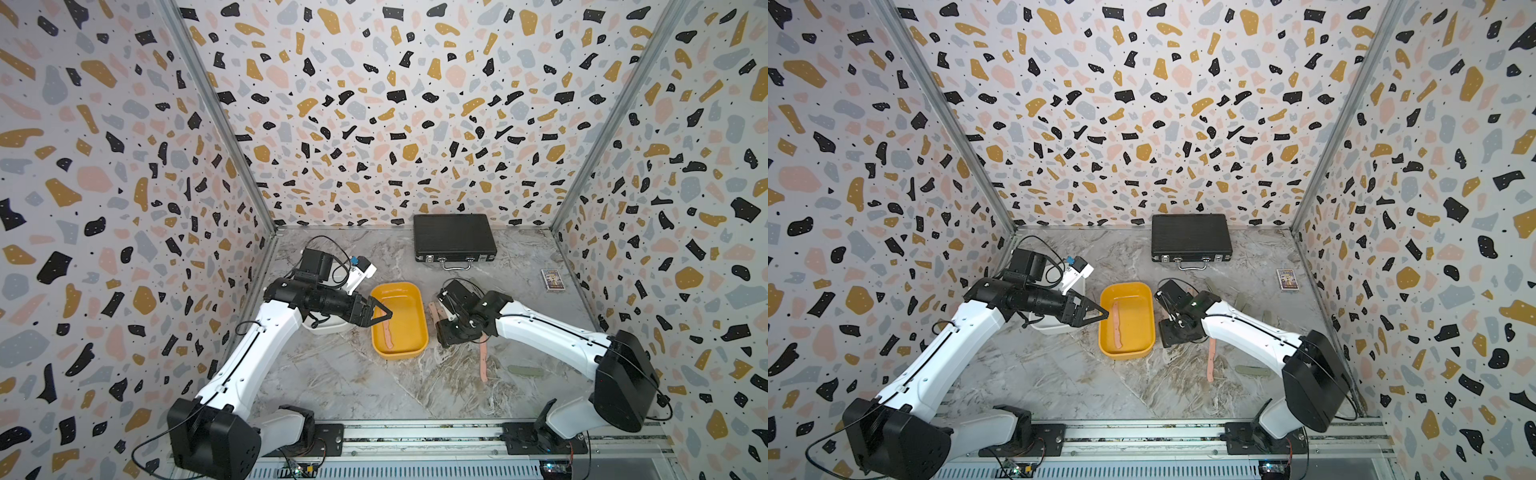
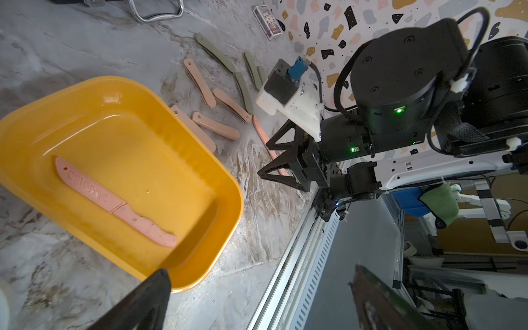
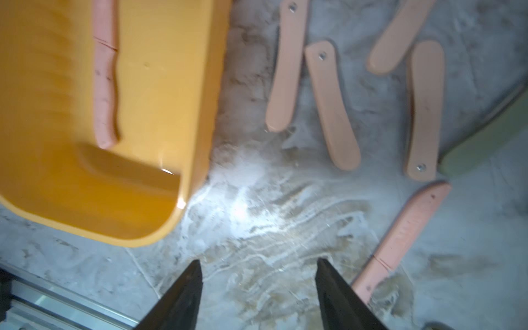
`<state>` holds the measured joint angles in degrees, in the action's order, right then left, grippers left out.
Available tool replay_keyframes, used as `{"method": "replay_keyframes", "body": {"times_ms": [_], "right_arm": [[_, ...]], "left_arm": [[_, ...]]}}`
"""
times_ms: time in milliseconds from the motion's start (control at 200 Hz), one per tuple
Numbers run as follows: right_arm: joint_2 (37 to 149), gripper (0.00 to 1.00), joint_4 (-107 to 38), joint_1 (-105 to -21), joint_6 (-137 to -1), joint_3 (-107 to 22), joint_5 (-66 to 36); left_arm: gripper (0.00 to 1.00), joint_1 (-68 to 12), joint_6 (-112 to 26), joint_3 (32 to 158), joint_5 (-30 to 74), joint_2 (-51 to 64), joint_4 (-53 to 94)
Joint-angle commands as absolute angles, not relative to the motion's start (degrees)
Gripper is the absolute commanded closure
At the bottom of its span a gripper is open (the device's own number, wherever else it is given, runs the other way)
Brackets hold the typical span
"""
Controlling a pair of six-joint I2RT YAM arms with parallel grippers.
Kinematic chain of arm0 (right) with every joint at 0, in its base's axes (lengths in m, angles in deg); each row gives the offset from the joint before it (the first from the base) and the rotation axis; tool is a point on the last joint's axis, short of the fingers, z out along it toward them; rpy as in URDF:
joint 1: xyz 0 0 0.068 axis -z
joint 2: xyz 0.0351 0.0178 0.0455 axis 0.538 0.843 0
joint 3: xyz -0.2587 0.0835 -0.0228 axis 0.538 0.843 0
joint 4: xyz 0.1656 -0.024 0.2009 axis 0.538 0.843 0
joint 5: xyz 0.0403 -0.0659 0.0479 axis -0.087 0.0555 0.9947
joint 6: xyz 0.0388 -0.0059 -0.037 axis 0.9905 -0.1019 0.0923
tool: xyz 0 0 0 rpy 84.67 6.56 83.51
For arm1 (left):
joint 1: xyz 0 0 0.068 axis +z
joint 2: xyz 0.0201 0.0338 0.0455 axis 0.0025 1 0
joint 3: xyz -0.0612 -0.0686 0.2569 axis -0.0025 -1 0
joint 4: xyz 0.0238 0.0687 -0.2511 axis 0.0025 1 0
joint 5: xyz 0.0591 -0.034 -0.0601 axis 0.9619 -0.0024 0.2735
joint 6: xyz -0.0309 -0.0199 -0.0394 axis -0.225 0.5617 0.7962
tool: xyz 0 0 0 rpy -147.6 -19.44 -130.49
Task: Place the fruit knives into the storage box by color
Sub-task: Pick up the fruit knife from the center of the board.
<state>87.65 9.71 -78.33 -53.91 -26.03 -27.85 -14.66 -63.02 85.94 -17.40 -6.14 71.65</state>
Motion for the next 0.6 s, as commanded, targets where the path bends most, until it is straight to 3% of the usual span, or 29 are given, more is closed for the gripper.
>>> {"method": "replay_keyframes", "body": {"times_ms": [0,591], "right_arm": [[82.3,0.34,13.4,-77.2,-51.7,-21.8,-30.5],[81.7,0.39,9.5,-72.0,-50.0,-8.4,-28.0]], "left_arm": [[0.01,-15.4,-60.8,84.0,-19.3,-6.1,67.6],[0.01,-15.4,-64.7,80.9,-14.0,-7.0,67.5]]}}
